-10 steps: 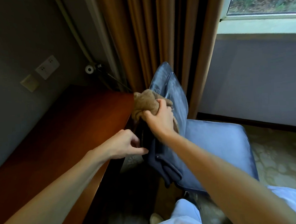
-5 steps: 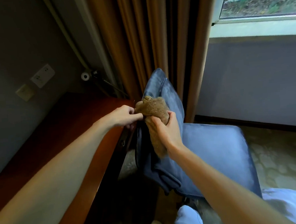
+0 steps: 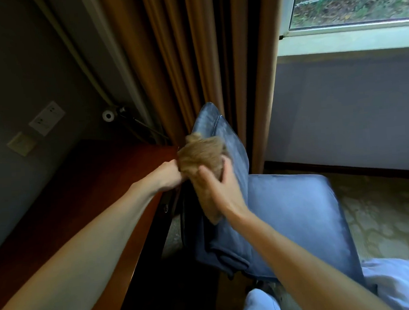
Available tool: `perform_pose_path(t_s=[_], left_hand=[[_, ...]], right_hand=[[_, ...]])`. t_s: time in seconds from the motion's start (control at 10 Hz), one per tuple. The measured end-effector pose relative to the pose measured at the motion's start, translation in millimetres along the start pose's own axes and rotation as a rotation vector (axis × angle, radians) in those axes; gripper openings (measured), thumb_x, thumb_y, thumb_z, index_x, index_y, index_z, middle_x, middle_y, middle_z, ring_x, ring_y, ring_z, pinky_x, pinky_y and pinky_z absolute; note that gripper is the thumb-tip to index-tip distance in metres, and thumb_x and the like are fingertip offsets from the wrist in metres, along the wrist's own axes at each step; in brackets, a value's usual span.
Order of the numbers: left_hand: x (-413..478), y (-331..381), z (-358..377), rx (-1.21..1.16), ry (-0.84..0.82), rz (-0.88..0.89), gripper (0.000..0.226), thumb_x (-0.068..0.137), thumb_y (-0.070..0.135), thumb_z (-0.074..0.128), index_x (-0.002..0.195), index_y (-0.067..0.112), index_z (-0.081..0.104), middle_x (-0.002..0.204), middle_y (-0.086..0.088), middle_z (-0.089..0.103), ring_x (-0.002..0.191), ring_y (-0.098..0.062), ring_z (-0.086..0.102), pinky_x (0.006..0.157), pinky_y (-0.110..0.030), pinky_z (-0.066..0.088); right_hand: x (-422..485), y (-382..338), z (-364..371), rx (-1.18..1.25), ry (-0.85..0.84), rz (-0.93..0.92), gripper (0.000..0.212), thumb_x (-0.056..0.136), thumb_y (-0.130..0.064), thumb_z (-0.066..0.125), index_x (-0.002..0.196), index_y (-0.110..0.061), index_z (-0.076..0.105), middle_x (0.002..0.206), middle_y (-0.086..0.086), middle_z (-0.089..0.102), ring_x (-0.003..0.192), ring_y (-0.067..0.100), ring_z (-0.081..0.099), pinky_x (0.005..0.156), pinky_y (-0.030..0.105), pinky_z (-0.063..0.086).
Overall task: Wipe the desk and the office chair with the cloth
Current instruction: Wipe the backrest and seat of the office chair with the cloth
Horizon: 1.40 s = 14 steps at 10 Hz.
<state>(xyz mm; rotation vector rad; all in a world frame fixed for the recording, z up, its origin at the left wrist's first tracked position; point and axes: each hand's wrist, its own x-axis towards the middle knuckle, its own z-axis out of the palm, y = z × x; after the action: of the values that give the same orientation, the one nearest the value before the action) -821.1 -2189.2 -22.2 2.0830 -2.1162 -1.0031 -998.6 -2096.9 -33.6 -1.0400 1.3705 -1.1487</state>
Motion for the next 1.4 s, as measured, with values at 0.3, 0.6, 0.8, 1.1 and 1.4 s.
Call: perform_pose_path(t_s=[0.3, 0.6, 0.8, 1.1, 1.4], left_hand=[[-33, -21, 26, 0.015, 0.0, -0.005, 0.041, 0.099, 0.049, 0.062, 0.128, 0.021, 0.068, 0.12, -0.003, 0.073, 0.111, -0.023, 0.069, 0.099, -0.042, 0.055], [-83, -12, 36, -0.159, -0.03, 0.065, 0.044, 0.091, 0.064, 0.057, 0.126, 0.038, 0.066, 0.118, 0.014, 0.073, 0.105, -0.002, 0.068, 0.095, -0.037, 0.057], [-91, -12, 42, -0.21, -0.043, 0.08, 0.038, 0.097, 0.061, 0.057, 0.128, 0.039, 0.065, 0.115, 0.017, 0.074, 0.1, -0.001, 0.07, 0.094, -0.04, 0.058], [-91, -9, 39, -0.187, -0.094, 0.038, 0.06, 0.084, 0.078, 0.047, 0.117, 0.031, 0.066, 0.109, 0.007, 0.075, 0.095, -0.016, 0.072, 0.089, -0.051, 0.057], [-76, -11, 38, 0.045, 0.016, 0.007, 0.078, 0.079, 0.085, 0.041, 0.084, 0.009, 0.057, 0.067, 0.004, 0.054, 0.059, -0.017, 0.051, 0.057, -0.037, 0.037]], right_hand=[[11, -3, 46, -0.288, 0.062, -0.06, 0.055, 0.097, -0.047, 0.046, 0.15, -0.042, 0.037, 0.146, -0.011, 0.057, 0.139, 0.02, 0.047, 0.117, 0.056, 0.03], [90, -22, 66, -0.472, 0.063, -0.103, 0.056, 0.095, -0.042, 0.05, 0.149, -0.034, 0.04, 0.149, -0.002, 0.055, 0.136, 0.029, 0.051, 0.115, 0.059, 0.031], [133, -39, 61, -0.441, 0.012, -0.058, 0.055, 0.096, -0.04, 0.052, 0.149, -0.029, 0.042, 0.145, 0.004, 0.058, 0.134, 0.031, 0.054, 0.116, 0.054, 0.036], [198, -39, 30, -0.308, -0.286, 0.029, 0.055, 0.095, -0.043, 0.062, 0.145, -0.027, 0.044, 0.125, -0.001, 0.064, 0.117, 0.021, 0.062, 0.104, 0.041, 0.05], [136, -15, 20, -0.564, -0.218, -0.178, 0.067, 0.085, -0.048, 0.05, 0.149, -0.038, 0.033, 0.129, 0.009, 0.067, 0.112, 0.032, 0.066, 0.084, 0.037, 0.044]])
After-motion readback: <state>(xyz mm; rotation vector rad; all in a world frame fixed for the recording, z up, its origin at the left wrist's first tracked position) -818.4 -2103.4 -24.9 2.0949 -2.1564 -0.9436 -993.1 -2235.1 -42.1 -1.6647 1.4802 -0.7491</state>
